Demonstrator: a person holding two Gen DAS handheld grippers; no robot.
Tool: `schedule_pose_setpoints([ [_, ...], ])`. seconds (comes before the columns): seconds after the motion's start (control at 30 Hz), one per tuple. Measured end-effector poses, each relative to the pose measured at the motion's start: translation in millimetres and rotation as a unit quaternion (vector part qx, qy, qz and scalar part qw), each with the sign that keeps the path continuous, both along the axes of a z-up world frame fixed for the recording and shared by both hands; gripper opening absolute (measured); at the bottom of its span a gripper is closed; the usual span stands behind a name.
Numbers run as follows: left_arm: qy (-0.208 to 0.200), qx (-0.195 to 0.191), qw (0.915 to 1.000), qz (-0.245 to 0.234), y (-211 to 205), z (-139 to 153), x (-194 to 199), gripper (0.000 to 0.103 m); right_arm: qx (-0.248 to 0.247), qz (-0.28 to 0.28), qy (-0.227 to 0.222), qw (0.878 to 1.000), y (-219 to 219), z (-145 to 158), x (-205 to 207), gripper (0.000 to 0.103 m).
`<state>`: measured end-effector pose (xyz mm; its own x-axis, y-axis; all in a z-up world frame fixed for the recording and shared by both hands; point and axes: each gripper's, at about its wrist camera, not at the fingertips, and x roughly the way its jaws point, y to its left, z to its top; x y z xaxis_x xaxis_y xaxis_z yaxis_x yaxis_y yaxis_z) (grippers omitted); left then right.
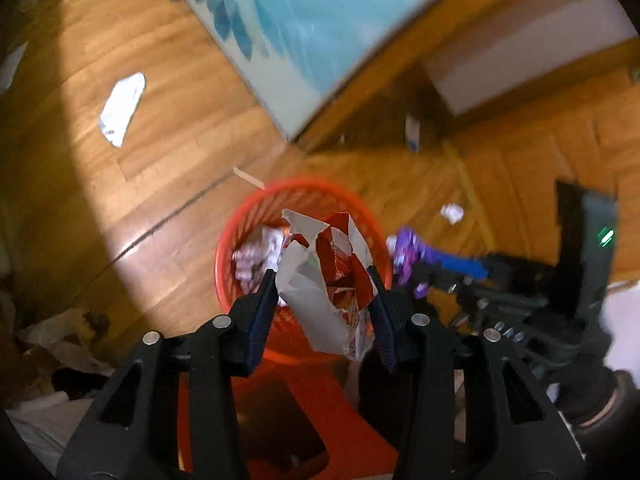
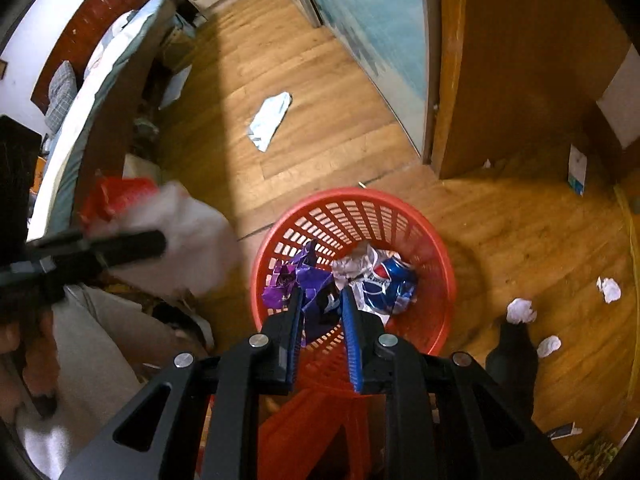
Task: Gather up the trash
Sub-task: 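Carry both wrappers over the red wastebasket and open both tools, then swing both open tools back to the green crumpled item on the bed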
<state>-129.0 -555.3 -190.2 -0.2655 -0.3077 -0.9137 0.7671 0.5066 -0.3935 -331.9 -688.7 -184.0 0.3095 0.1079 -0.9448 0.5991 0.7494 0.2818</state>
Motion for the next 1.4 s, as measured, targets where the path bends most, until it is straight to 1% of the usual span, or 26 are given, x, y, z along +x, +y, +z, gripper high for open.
schedule_pose_setpoints([
  [0.07, 0.005, 0.012, 0.9998, -0.015, -4, -3, -7, 0.05, 0.003, -0.008, 0.003, 1.0, 0, -2, -2, 0.024],
  [0.1, 0.007, 0.017, 0.9997, -0.017, -5, -6, -9, 0.055, 0.003, -0.011, 0.004, 1.0, 3, -3, 1, 0.031],
  [0.13, 0.004, 0.019, 0.9996, -0.018, -8, -4, -11, 0.068, -0.001, -0.014, 0.005, 1.0, -1, -1, -2, 0.035],
  [0.17, 0.0, 0.02, 0.9996, -0.017, -9, -3, -12, 0.074, -0.006, -0.016, 0.006, 1.0, 4, -2, 5, 0.041],
  [0.23, -0.002, 0.021, 0.9997, -0.012, -8, -3, -9, 0.075, -0.015, -0.018, 0.01, 1.0, 9, -7, 19, 0.041],
  [0.33, -0.004, 0.021, 0.9998, 0.005, -8, -3, -8, 0.077, -0.023, -0.028, 0.011, 0.999, 1, -6, 17, 0.041],
  [0.43, 0.0, 0.006, 0.9996, 0.028, 0, 6, -2, 0.079, -0.03, -0.035, 0.007, 0.999, -5, -1, 17, 0.041],
  [0.57, 0.006, -0.033, 0.996, 0.083, 22, 31, 19, 0.08, -0.044, -0.024, -0.011, 0.999, -1, 15, 27, 0.041],
  [0.67, -0.012, -0.08, 0.9857, 0.148, 59, 61, 50, 0.08, -0.069, 0.01, -0.027, 0.997, 14, 31, 46, 0.041],
  [0.73, -0.041, -0.107, 0.9717, 0.207, 99, 86, 78, 0.08, -0.077, 0.037, -0.036, 0.996, 25, 39, 61, 0.041],
  [0.8, -0.066, -0.118, 0.9596, 0.247, 134, 104, 100, 0.083, -0.093, 0.07, -0.045, 0.992, 42, 49, 87, 0.041],
  [0.83, -0.087, -0.128, 0.9489, 0.275, 166, 119, 118, 0.083, -0.097, 0.084, -0.051, 0.99, 50, 53, 99, 0.041],
  [0.87, -0.101, -0.131, 0.9422, 0.291, 186, 128, 127, 0.083, -0.1, 0.101, -0.06, 0.988, 61, 58, 116, 0.041],
  [0.9, -0.124, -0.133, 0.9302, 0.319, 219, 140, 142, 0.084, -0.104, 0.115, -0.069, 0.985, 72, 65, 132, 0.041],
  [0.93, -0.138, -0.133, 0.9218, 0.337, 241, 147, 151, 0.085, -0.109, 0.132, -0.077, 0.982, 84, 70, 147, 0.041],
  [0.97, -0.157, -0.133, 0.9078, 0.366, 274, 157, 165, 0.086, -0.118, 0.157, -0.088, 0.977, 101, 76, 168, 0.041],
  [1.0, -0.168, -0.133, 0.8972, 0.386, 298, 163, 174, 0.087, -0.128, 0.178, -0.098, 0.971, 117, 82, 185, 0.041],
  [1.03, -0.182, -0.132, 0.8815, 0.416, 332, 170, 186, 0.088, -0.136, 0.198, -0.109, 0.965, 133, 88, 201, 0.041],
  [1.07, -0.193, -0.129, 0.8641, 0.447, 366, 175, 200, 0.089, -0.146, 0.225, -0.125, 0.955, 157, 95, 225, 0.041],
  [1.1, -0.197, -0.127, 0.8519, 0.468, 391, 177, 209, 0.089, -0.152, 0.243, -0.136, 0.948, 174, 101, 241, 0.041],
  [1.13, -0.2, -0.121, 0.8361, 0.496, 421, 180, 222, 0.089, -0.158, 0.261, -0.148, 0.941, 192, 105, 256, 0.041],
  [1.2, -0.204, -0.112, 0.806, 0.544, 478, 183, 251, 0.089, -0.174, 0.307, -0.177, 0.919, 238, 114, 294, 0.041],
  [1.23, -0.205, -0.109, 0.798, 0.556, 494, 183, 262, 0.089, -0.183, 0.325, -0.191, 0.908, 257, 116, 309, 0.041],
  [1.27, -0.203, -0.105, 0.7876, 0.572, 514, 182, 279, 0.089, -0.197, 0.349, -0.211, 0.892, 287, 117, 334, 0.041],
  [1.33, -0.195, -0.111, 0.7714, 0.596, 545, 176, 309, 0.089, -0.206, 0.373, -0.228, 0.876, 319, 114, 361, 0.041],
  [1.4, -0.175, -0.128, 0.7633, 0.609, 566, 164, 339, 0.089, -0.215, 0.405, -0.249, 0.853, 363, 113, 399, 0.041],
])
